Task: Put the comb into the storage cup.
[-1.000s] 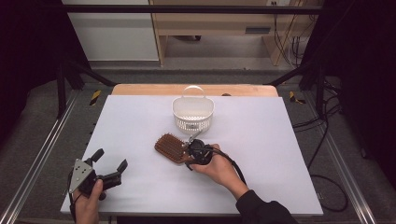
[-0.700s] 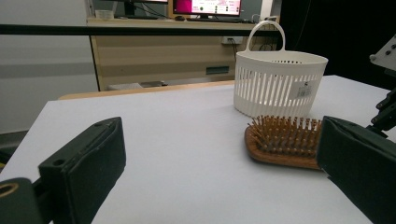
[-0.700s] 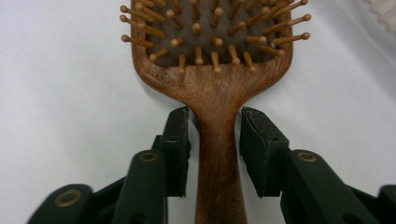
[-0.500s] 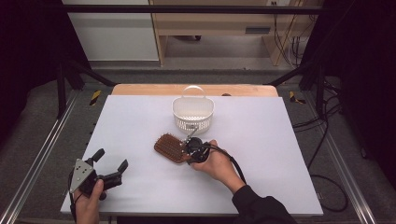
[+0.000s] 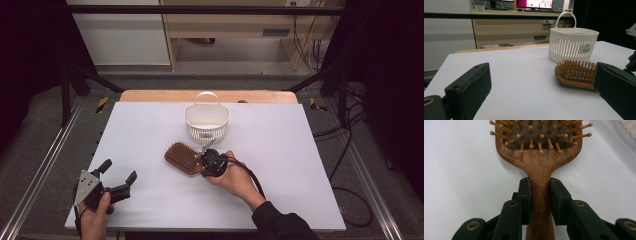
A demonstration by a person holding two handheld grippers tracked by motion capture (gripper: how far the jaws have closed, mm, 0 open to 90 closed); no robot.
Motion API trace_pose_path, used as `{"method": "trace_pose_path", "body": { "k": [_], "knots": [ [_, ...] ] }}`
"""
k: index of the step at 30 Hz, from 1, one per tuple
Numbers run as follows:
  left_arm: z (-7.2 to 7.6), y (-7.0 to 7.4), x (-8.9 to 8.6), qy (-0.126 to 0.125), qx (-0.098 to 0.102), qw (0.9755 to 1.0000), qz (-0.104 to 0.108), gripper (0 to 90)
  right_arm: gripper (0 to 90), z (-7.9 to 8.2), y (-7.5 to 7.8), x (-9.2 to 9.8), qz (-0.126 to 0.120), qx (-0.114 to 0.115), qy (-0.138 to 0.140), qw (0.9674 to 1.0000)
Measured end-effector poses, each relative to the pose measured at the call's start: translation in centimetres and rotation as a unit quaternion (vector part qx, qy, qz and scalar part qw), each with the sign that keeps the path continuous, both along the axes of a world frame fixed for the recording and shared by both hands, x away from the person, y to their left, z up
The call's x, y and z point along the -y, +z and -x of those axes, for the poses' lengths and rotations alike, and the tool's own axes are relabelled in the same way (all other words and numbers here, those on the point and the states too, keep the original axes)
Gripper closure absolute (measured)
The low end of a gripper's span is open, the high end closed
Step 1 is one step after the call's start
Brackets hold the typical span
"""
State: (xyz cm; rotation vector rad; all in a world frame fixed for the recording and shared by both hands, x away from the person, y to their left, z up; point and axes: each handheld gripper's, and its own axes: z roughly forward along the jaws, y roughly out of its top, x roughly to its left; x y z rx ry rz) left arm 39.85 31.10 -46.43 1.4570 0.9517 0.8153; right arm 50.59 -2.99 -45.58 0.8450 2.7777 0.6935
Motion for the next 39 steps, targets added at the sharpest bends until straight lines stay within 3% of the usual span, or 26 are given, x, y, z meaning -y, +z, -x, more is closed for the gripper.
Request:
{"method": "trace_pose_path", "body": {
  "k": [9, 17, 21, 22, 28, 30, 33, 36, 38, 39],
  "knots": [
    [0.0, 0.1, 0.3, -0.005, -0.004, 1.0, 0.001, 1.9, 72.9, 1.5, 0.3, 2.2, -0.035, 0.024, -0.005, 0.9991],
    [0.4, 0.3, 1.8, -0.032, -0.012, 0.9994, -0.004, 2.0, 72.9, 3.2, 0.8, 4.9, -0.086, 0.059, -0.011, 0.9944],
    [0.5, 0.5, 2.9, -0.049, -0.02, 0.9986, -0.003, 2.0, 72.9, 3.8, 0.8, 5.6, -0.1, 0.075, -0.017, 0.9921],
    [0.5, 0.6, 3.3, -0.054, -0.022, 0.9983, -0.005, 1.9, 72.9, 4.1, 0.9, 6.0, -0.113, 0.082, -0.022, 0.9899],
    [0.7, 1.9, 5.4, -0.081, -0.023, 0.9964, 0.004, 1.9, 72.9, 5.1, 0.7, 7.4, -0.137, 0.097, -0.031, 0.9853],
    [0.6, 2.2, 6.1, -0.091, -0.026, 0.9954, 0.011, 2.0, 72.9, 5.6, 0.5, 8.3, -0.16, 0.108, -0.043, 0.9804],
    [0.4, 3.0, 7.4, -0.105, -0.028, 0.994, 0.016, 2.0, 72.9, 6.0, 0.5, 9.0, -0.171, 0.114, -0.048, 0.9776],
    [0.0, 4.0, 8.9, -0.113, -0.03, 0.9931, 0.009, 2.4, 72.9, 6.6, 0.4, 9.9, -0.188, 0.134, -0.055, 0.9714],
    [-0.4, 4.7, 9.8, -0.121, -0.035, 0.9919, 0.019, 2.5, 72.8, 6.7, 0.4, 10.1, -0.192, 0.138, -0.057, 0.97],
    [-0.6, 5.0, 10.3, -0.122, -0.037, 0.9916, 0.019, 2.6, 72.9, 7.0, 0.5, 10.2, -0.198, 0.145, -0.059, 0.9675]
  ]
}}
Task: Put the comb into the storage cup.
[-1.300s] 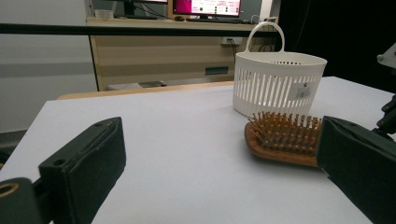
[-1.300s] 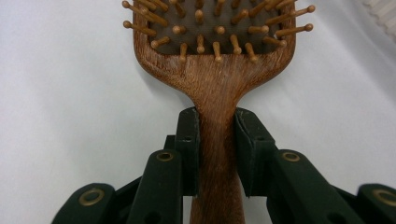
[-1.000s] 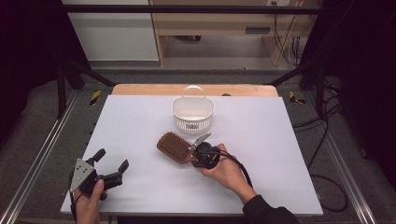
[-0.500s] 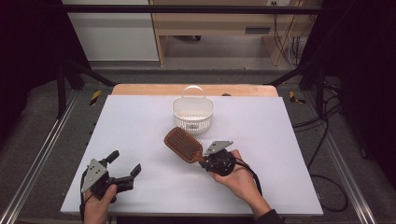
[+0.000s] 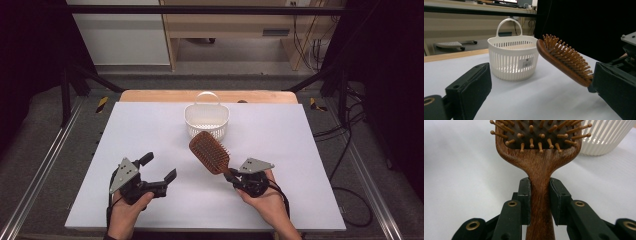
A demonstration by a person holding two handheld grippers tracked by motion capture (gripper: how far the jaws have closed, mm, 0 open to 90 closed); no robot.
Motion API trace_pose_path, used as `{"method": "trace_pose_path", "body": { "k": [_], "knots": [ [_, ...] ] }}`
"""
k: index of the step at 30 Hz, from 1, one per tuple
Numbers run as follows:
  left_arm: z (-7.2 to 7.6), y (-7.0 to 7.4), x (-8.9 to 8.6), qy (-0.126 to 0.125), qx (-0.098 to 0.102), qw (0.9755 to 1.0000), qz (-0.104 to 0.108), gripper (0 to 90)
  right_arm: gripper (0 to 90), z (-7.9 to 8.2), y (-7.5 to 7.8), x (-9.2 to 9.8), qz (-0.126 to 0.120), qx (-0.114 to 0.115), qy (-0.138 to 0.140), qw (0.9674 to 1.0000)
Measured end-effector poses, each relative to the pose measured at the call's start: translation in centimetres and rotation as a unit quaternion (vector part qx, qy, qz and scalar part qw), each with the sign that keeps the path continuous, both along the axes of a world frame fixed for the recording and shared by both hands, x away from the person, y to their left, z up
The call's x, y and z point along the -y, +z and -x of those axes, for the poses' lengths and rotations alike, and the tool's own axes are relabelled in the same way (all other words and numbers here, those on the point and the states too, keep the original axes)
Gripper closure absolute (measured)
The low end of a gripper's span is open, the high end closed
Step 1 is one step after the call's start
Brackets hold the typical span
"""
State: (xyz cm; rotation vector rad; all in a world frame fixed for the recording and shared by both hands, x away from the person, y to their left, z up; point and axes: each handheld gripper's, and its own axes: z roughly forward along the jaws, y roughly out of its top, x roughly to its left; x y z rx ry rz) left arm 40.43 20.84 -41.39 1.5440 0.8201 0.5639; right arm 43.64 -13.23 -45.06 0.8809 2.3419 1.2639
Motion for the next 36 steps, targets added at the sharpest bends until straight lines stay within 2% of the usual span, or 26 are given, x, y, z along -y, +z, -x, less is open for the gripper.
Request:
{"method": "trace_pose_path", "body": {
  "k": [3, 4, 6, 7, 12, 14, 18, 21, 26, 27, 29, 30, 34, 36],
  "knots": [
    [-0.6, 1.0, 1.3, -0.012, -0.009, 0.9999, 0.007, 2.8, 72.9, 0.2, 0.2, 0.1, -0.006, 0.009, -0.001, 0.9999],
    [-0.9, 1.6, 2.3, -0.026, -0.013, 0.9996, -0.005, 3.1, 72.9, 0.4, 0.2, 0.4, -0.019, 0.017, -0.001, 0.9997],
    [-1.0, 1.8, 2.8, -0.029, -0.013, 0.9995, -0.009, 3.1, 72.9, 0.4, 0.3, 0.5, -0.025, 0.02, -0.001, 0.9995],
    [-1.1, 2.1, 3.3, -0.03, -0.011, 0.9994, -0.012, 3.4, 72.9, 0.6, 0.3, 0.6, -0.037, 0.028, -0.001, 0.9989],
    [-1.7, 2.8, 5.0, -0.038, -0.02, 0.999, 0.007, 3.5, 72.8, 0.9, 0.2, 0.9, -0.056, 0.038, -0.006, 0.9977],
    [-1.9, 3.0, 5.5, -0.041, -0.024, 0.9988, 0.008, 3.6, 72.9, 1.1, 0.2, 0.8, -0.061, 0.05, -0.01, 0.9968],
    [-2.2, 3.1, 6.3, -0.049, -0.029, 0.9983, 0.01, 3.7, 72.8, 1.3, 0.1, 0.5, -0.071, 0.06, -0.005, 0.9957],
    [-2.5, 3.2, 6.7, -0.051, -0.045, 0.9973, 0.028, 5.3, 72.9, 1.6, 0.1, 0.0, -0.077, 0.069, -0.004, 0.9947],
    [-3.0, 3.6, 7.3, -0.045, -0.048, 0.9967, 0.047, 7.2, 72.9, 1.9, 0.2, -0.1, -0.088, 0.079, 0.0, 0.9929],
    [-3.3, 3.7, 7.6, -0.049, -0.056, 0.9953, 0.062, 8.7, 72.9, 2.0, 0.3, -0.2, -0.092, 0.084, 0.001, 0.9922],
    [-3.5, 3.7, 7.7, -0.049, -0.061, 0.9946, 0.068, 10.1, 72.8, 2.0, 0.3, -0.2, -0.093, 0.086, 0.001, 0.992],
    [-3.6, 3.7, 7.8, -0.051, -0.063, 0.9941, 0.071, 16.8, 72.8, 2.1, 0.3, -0.3, -0.095, 0.089, 0.002, 0.9915],
    [-4.2, 3.7, 8.3, -0.052, -0.069, 0.9937, 0.071, 16.9, 72.9, 2.1, 0.4, -0.5, -0.096, 0.094, 0.004, 0.991],
    [-4.5, 3.6, 8.4, -0.051, -0.076, 0.9928, 0.077, 17.9, 72.8, 2.2, 0.3, -0.5, -0.097, 0.094, 0.004, 0.9909]
  ]
}}
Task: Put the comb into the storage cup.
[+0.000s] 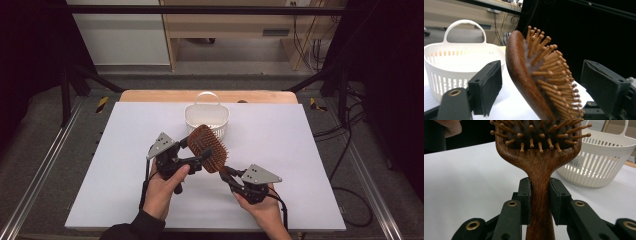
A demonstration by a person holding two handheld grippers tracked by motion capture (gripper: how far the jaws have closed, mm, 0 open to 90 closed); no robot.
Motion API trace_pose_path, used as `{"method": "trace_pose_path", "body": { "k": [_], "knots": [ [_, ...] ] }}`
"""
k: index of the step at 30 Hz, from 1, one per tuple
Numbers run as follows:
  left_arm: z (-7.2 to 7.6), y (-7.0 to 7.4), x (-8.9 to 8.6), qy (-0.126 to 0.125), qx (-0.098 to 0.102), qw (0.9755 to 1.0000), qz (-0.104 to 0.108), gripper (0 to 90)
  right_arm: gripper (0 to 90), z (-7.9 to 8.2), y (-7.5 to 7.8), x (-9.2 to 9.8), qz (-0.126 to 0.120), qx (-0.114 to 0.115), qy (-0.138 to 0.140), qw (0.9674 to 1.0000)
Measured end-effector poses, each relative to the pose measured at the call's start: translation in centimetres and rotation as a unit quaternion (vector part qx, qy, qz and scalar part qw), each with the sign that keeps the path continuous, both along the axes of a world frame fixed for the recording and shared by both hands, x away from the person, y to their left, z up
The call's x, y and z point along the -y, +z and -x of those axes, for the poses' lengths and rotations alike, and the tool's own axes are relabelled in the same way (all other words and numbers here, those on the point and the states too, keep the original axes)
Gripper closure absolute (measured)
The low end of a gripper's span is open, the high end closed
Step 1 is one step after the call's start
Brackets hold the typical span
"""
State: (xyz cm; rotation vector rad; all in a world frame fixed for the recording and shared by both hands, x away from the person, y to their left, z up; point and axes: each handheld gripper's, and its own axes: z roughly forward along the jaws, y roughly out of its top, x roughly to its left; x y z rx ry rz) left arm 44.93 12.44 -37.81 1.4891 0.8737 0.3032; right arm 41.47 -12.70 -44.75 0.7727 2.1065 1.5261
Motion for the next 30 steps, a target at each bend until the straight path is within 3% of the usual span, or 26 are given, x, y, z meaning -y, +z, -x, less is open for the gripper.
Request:
{"method": "trace_pose_path", "body": {
  "k": [3, 7, 10, 16, 20, 30],
  "knots": [
    [-0.29, -0.12, 0.16, 0.001, -0.014, 0.9998, 0.017, 22.4, 72.9, 0.0, -0.13, -0.16, -0.001, -0.002, 0.002, 1.0],
    [-0.34, -0.09, 0.53, 0.005, -0.011, 0.9999, 0.011, 25.1, 72.8, 0.12, -0.11, -0.33, -0.001, 0.001, 0.003, 1.0],
    [-0.36, -0.01, 0.68, 0.011, -0.014, 0.9997, 0.019, 30.2, 72.8, 0.13, -0.13, -0.38, 0.001, 0.004, 0.003, 1.0],
    [-0.57, 0.18, 0.78, 0.021, -0.034, 0.9986, 0.035, 36.4, 72.8, 0.06, -0.26, -0.25, -0.004, 0.003, 0.003, 1.0],
    [-0.6, 0.21, 0.73, 0.017, -0.051, 0.9972, 0.052, 41.9, 72.9, 0.02, -0.43, -0.26, -0.002, 0.002, 0.0, 1.0],
    [-0.46, 0.52, 0.68, 0.005, -0.055, 0.9966, 0.061, 50.0, 72.8, 0.06, -0.58, -0.47, -0.003, -0.001, 0.002, 1.0]
  ]
}}
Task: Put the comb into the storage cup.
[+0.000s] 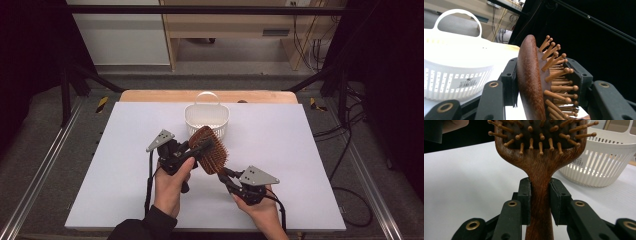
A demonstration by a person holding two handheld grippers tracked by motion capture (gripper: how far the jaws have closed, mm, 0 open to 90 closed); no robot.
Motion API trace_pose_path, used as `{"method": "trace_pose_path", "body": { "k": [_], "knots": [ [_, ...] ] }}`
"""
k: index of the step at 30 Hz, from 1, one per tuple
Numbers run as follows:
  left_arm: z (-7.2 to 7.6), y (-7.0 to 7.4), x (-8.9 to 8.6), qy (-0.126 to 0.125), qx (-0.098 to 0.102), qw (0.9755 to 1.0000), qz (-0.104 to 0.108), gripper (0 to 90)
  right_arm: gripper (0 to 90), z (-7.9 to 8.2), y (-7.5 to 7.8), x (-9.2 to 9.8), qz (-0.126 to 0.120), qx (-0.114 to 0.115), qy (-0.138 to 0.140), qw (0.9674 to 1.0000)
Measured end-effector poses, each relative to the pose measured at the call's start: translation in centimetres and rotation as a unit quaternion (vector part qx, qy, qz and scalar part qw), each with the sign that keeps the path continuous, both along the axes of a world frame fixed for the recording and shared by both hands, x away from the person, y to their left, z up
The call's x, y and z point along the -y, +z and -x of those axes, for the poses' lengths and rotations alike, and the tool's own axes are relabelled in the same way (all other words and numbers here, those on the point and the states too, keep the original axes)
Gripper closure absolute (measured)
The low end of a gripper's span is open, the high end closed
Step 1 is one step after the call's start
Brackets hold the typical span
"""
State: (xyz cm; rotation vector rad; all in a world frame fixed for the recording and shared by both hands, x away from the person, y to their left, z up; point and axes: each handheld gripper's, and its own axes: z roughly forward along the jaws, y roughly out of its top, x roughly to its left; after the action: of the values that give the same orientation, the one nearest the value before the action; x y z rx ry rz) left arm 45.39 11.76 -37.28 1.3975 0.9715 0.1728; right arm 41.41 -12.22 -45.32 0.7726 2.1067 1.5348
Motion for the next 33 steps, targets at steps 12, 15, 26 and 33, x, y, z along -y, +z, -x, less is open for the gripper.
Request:
{"method": "trace_pose_path", "body": {
  "k": [12, 15, 26, 33],
  "knots": [
    [-0.4, 0.6, 1.4, -0.014, 0.003, 0.9999, -0.003, 51.2, 72.7, -0.4, -0.1, 0.7, -0.013, -0.01, -0.006, 0.9998],
    [-0.5, 0.9, 1.7, -0.017, 0.008, 0.9998, -0.004, 51.4, 71.6, -0.6, -0.1, 1.1, -0.024, -0.013, -0.007, 0.9996],
    [-0.9, 1.9, 1.7, -0.007, 0.033, 0.9993, -0.015, 51.6, 34.7, -0.5, 0.5, 2.1, -0.036, -0.016, -0.024, 0.9989],
    [-1.7, 2.6, 1.4, 0.006, 0.026, 0.9996, 0.007, 51.5, 19.1, -0.7, 0.4, 4.9, -0.053, -0.017, -0.065, 0.9964]
  ]
}}
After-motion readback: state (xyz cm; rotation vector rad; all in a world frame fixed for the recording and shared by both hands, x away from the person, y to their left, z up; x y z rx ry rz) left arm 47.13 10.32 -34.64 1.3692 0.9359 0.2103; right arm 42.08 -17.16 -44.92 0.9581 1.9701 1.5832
